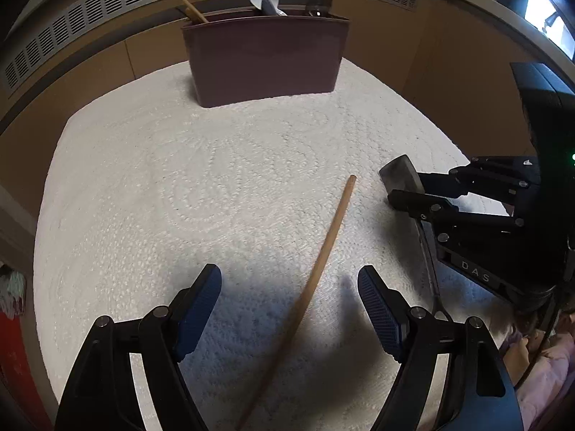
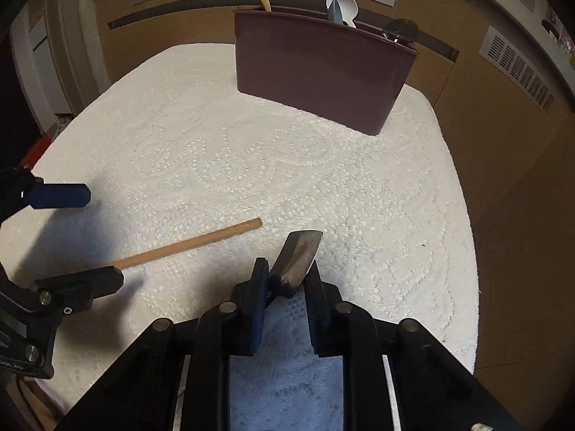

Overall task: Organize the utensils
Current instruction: 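Move the left gripper to the other chopstick while the right reaches the silver shovel, then grasp the chopstick with the left gripper while the right grasps the shovel blade, then lift the chopstick and shovel and carry both over the caddy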

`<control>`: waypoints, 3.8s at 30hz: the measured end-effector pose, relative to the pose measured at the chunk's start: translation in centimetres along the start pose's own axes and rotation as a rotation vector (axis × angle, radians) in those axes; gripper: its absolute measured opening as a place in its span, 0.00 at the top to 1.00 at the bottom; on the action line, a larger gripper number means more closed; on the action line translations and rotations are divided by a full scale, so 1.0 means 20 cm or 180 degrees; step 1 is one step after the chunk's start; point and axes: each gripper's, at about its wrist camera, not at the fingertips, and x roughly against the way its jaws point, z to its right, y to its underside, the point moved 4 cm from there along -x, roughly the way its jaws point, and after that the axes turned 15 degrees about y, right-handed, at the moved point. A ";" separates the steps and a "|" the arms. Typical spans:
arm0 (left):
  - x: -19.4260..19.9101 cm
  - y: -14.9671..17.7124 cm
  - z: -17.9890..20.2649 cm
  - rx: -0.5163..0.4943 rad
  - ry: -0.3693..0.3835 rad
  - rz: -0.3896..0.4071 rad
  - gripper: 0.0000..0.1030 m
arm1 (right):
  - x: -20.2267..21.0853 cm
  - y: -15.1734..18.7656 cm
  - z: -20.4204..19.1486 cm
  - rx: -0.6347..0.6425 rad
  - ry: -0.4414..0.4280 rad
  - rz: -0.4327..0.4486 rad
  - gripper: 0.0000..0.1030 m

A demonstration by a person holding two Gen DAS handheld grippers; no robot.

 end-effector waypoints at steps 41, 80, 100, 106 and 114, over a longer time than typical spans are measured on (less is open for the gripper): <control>0.17 -0.20 -0.26 0.0743 -0.0099 0.0836 0.94 | -0.05 0.17 0.21 -0.0499 -0.0111 -0.0280 0.01; -0.16 -0.21 -0.06 -0.0068 -0.0051 -0.0565 0.82 | 0.09 -0.02 0.18 -0.0559 -0.0082 0.0107 0.72; 0.02 -0.14 -0.12 0.0679 0.0118 0.0348 0.94 | 0.17 -0.04 0.20 -0.0567 -0.0103 0.0383 0.72; 0.17 -0.19 -0.12 0.0725 0.0072 0.0916 0.94 | 0.21 -0.06 0.22 -0.0624 -0.0080 0.0458 0.72; 0.51 -0.51 -0.06 0.0493 0.0092 0.1722 0.94 | 0.35 -0.23 0.35 -0.0875 -0.0142 0.0831 0.72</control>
